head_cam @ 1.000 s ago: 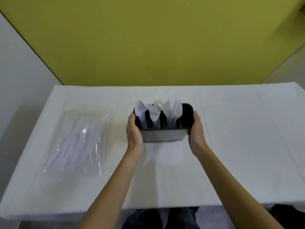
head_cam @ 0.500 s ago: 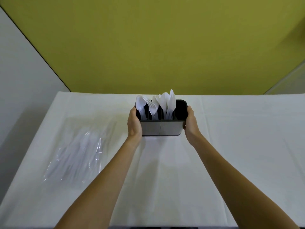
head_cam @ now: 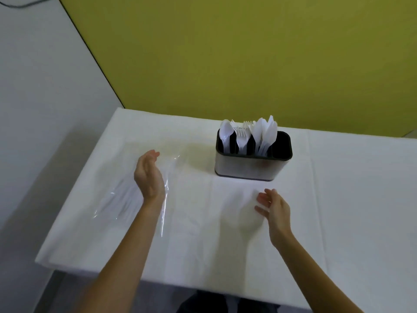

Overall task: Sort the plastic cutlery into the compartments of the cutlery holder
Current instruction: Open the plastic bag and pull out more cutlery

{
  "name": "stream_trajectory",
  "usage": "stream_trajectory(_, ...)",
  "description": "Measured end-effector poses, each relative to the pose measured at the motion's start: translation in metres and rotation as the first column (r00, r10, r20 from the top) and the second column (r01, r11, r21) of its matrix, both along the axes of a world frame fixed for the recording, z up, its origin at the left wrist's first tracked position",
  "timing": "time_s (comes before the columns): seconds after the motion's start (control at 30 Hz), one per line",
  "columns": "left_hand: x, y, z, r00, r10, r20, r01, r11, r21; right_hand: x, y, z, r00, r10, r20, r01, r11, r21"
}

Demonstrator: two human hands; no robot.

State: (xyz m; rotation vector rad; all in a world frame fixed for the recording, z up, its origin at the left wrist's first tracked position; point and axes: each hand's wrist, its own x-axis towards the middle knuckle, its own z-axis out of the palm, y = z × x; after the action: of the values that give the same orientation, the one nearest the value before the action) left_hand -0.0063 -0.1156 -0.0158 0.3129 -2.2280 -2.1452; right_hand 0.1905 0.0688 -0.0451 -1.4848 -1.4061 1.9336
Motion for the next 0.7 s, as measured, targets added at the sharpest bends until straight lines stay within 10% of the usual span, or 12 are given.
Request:
stream_trajectory(0.13, -0.017, -0.062, -0.003, 0.986, 0.135, -0.101, -0.160, 0.937, -0.310, -0.038, -0.051, -0.001, 0.951, 0.310, -0.003, -0.310, 0.951, 0.026)
stream_trajectory(0.27, -0.025, -0.102, -0.021, 0.980, 0.075, 0.186, 0.087, 0.677, -0.731, -0.095, -0.095, 0.000, 0.832, 0.553, -0.033, -0.554, 0.832, -0.027)
stream_trajectory(0.7, -0.001, -0.133, -0.027, 0.946, -0.182, 0.270, 0.325, 0.543, -0.774, -0.133, -0.139, -0.009, 0.759, 0.636, 0.140, -0.647, 0.760, 0.060)
